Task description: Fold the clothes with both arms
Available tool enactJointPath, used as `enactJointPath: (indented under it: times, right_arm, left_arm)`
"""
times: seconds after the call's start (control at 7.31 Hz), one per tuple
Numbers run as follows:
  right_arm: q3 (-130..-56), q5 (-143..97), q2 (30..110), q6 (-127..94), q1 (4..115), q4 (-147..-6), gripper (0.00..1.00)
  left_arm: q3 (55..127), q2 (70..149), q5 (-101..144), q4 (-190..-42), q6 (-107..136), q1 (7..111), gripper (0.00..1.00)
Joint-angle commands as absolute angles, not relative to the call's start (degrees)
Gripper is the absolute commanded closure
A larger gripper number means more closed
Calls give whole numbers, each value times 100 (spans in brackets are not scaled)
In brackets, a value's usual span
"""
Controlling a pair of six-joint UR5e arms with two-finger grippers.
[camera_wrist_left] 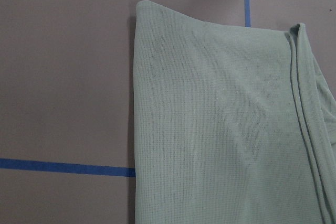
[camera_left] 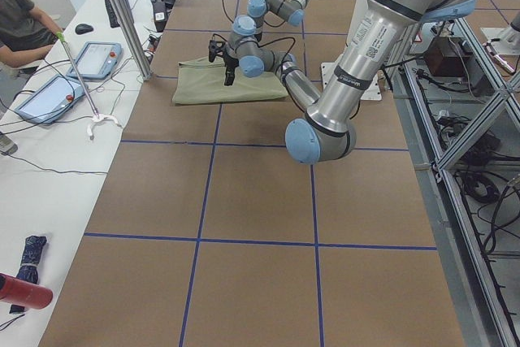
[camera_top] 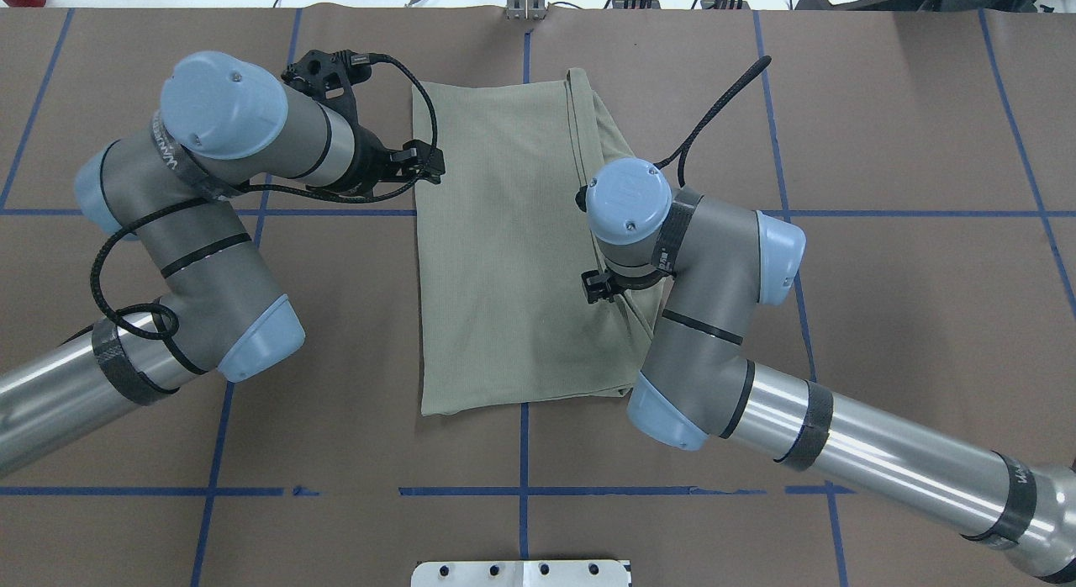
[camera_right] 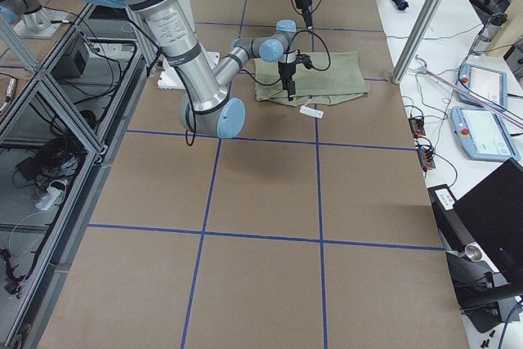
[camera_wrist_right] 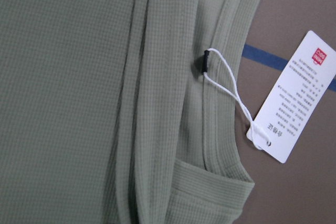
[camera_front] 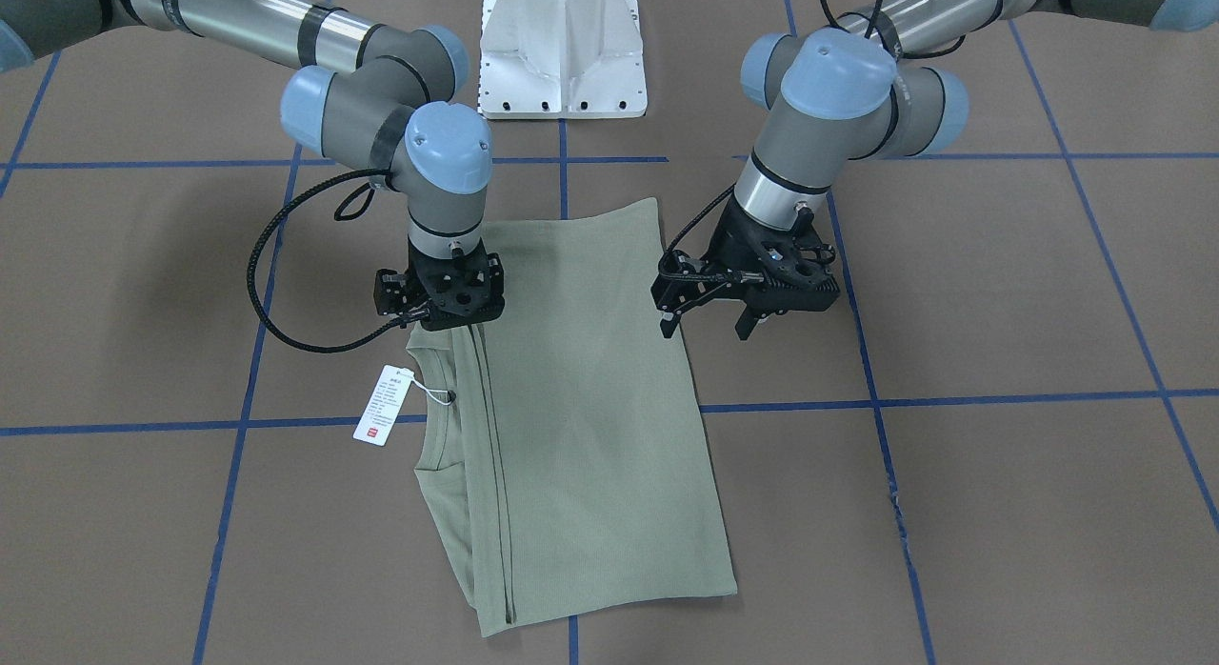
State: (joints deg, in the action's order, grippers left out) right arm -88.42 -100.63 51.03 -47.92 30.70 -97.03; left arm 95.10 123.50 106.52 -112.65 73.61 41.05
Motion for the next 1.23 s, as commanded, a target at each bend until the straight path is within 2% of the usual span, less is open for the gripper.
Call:
enactJointPath:
  times: [0.0,0.41,0.82,1.09]
  right_arm:
    - [-8710,-10081,5124,-4790,3059,-9668,0]
    - [-8736,-10353,5220,-4720,3216,-9650,0]
    - [-9130,-10617,5790,-4483,3576,-9650,0]
    - [-9211,-10704,5740,-4474,3708,-9659,0]
  left_arm:
    - [9553,12392,10652,-11276,7409,4104,0]
    - [9563,12393,10661,-11276,7480,4096,0]
    - [9545,12436,10661,-11276,7514,4070,0]
    - [9545,12445,10661,-11276,7532,4061,0]
